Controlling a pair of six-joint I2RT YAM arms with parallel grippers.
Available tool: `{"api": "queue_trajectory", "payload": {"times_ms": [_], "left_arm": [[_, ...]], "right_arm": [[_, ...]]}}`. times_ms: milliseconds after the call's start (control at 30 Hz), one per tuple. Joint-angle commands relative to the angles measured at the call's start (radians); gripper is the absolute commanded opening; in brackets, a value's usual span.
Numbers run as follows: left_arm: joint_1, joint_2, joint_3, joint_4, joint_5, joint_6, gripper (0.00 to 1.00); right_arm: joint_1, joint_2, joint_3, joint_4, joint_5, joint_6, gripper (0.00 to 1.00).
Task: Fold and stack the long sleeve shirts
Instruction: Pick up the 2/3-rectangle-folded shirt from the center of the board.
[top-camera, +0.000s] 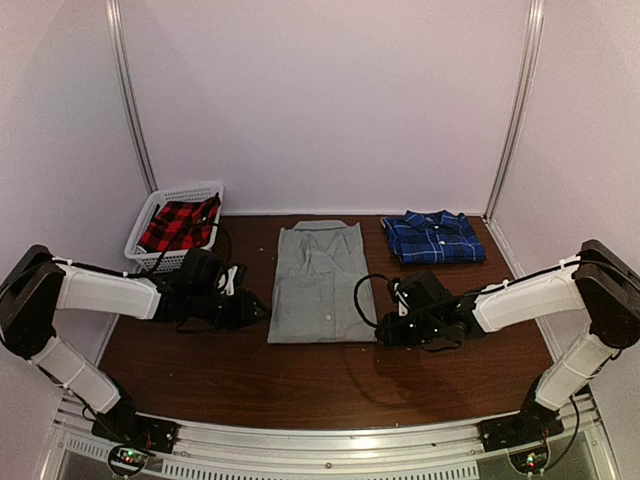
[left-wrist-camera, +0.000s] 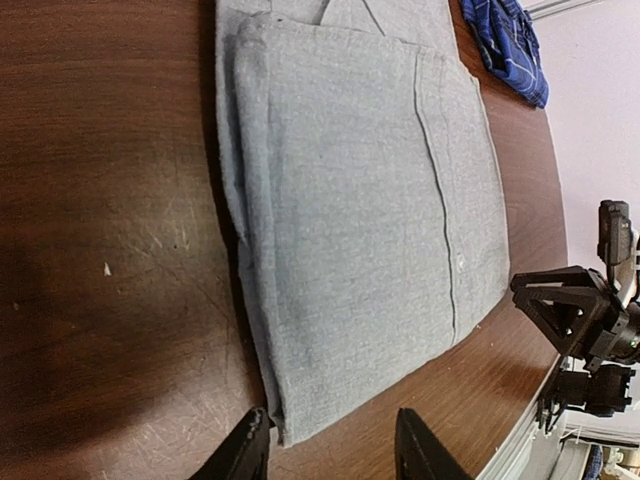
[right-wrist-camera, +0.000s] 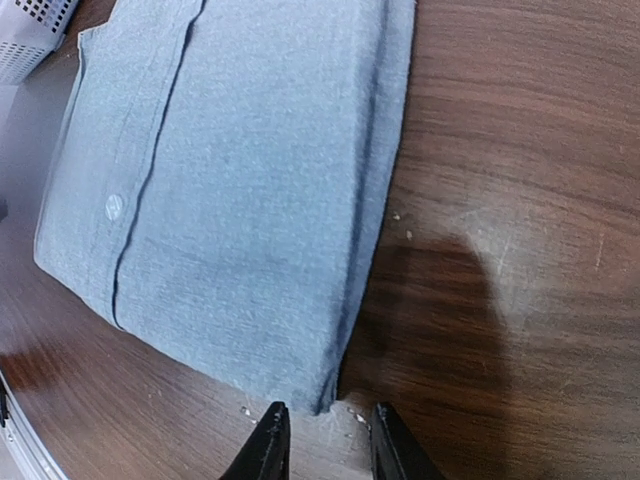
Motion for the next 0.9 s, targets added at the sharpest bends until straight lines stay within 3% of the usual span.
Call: {"api": "queue_trajectory", "payload": {"times_ms": [0,867], "left_arm": [[0.008,-0.028,-0.029,0.007,-0.015,-0.001,0.44],[0.006,0.014,-0.095,0.099,0.023,-0.019,0.44]], "right_arm": [[-0.009,-0.038,-0.036,-0.015,0.035,0.013,0.29],[-0.013,0.007,-0.063,0.059,0.017,0.056,0.31]]}}
